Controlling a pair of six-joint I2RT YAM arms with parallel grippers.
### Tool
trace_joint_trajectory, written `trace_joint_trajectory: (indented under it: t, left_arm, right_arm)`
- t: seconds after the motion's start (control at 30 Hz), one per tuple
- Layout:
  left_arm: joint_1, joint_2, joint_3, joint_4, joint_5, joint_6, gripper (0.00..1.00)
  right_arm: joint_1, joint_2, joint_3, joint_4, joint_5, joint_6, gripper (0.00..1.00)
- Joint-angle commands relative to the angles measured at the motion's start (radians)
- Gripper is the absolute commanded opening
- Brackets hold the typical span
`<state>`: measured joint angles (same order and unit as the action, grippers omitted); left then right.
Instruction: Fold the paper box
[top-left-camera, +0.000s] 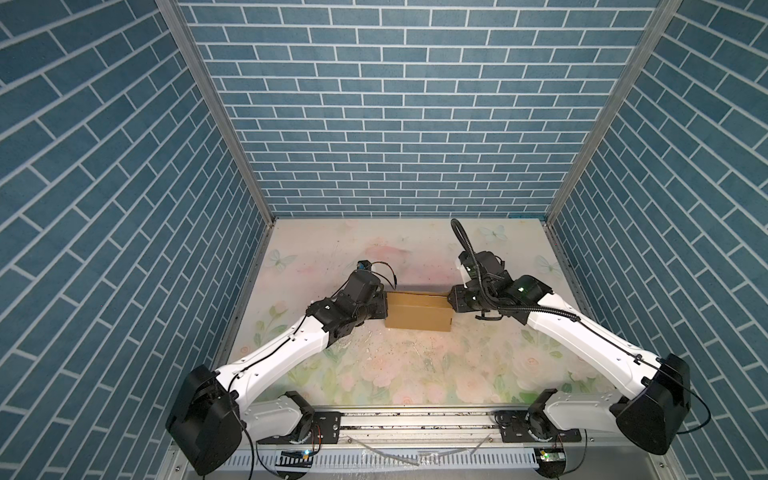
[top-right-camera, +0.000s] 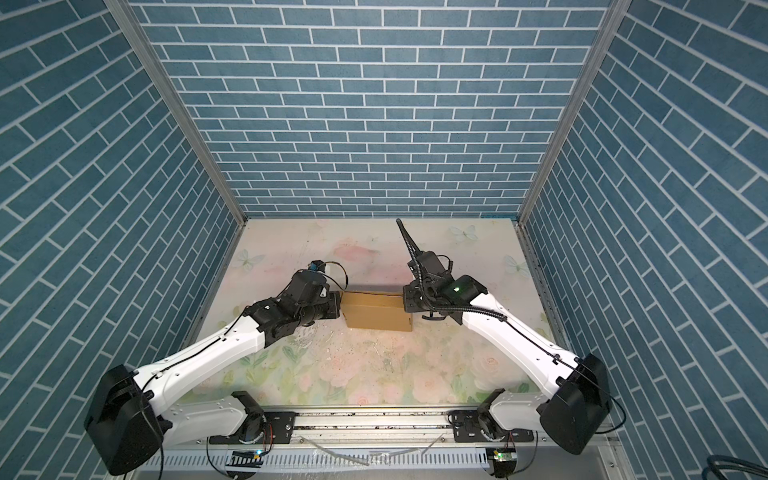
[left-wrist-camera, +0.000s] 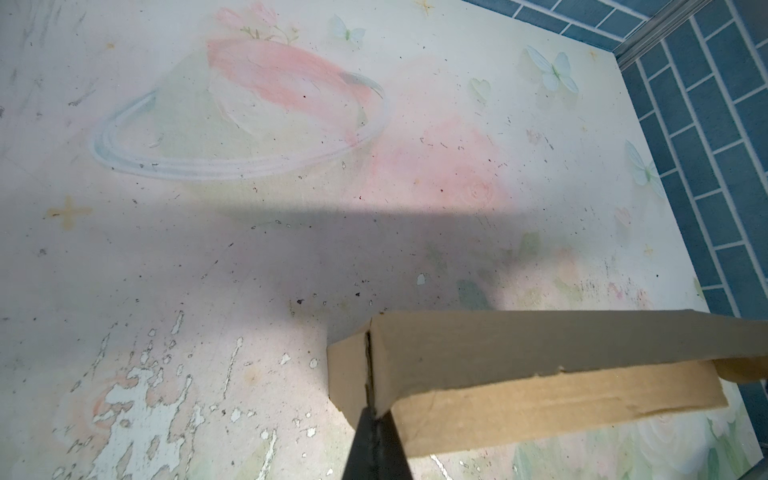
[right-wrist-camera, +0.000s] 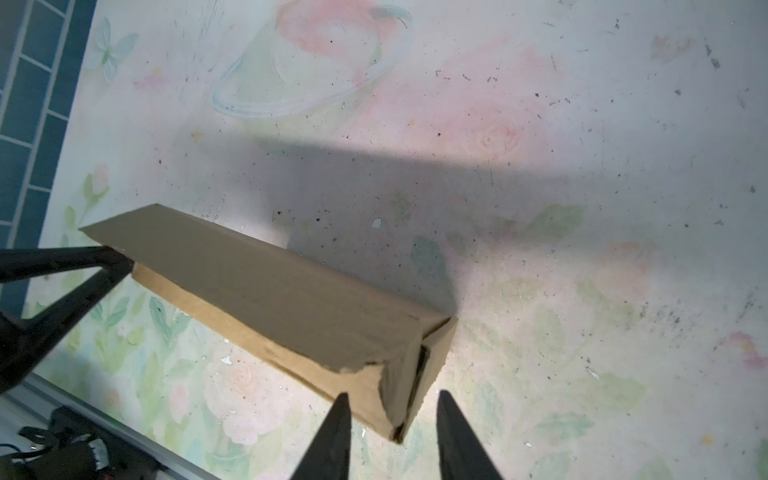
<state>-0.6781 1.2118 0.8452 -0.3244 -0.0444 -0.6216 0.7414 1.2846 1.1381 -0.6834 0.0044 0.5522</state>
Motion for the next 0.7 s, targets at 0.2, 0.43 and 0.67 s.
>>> trace_joint_trajectory:
  t: [0.2,0.43,0.67]
  left_arm:
    - [-0.016,-0.003,-0.027,0.004,-0.040,-0.011,0.00]
    - [-0.031,-0.008,-0.035,0.018,-0.070,-0.008,0.00]
    - [-0.052,-0.005,-0.048,0.039,-0.092,-0.010,0.00]
  right_arm:
    - [-0.006,-0.072,0.002,-0.006,-0.022,0.072,0.50]
    - [-0.033,-0.109,-0.014,0.012,-0.016,0.244,0.53]
    - [-0.060,-0.226,-0.147,0.111,0.065,0.526,0.54]
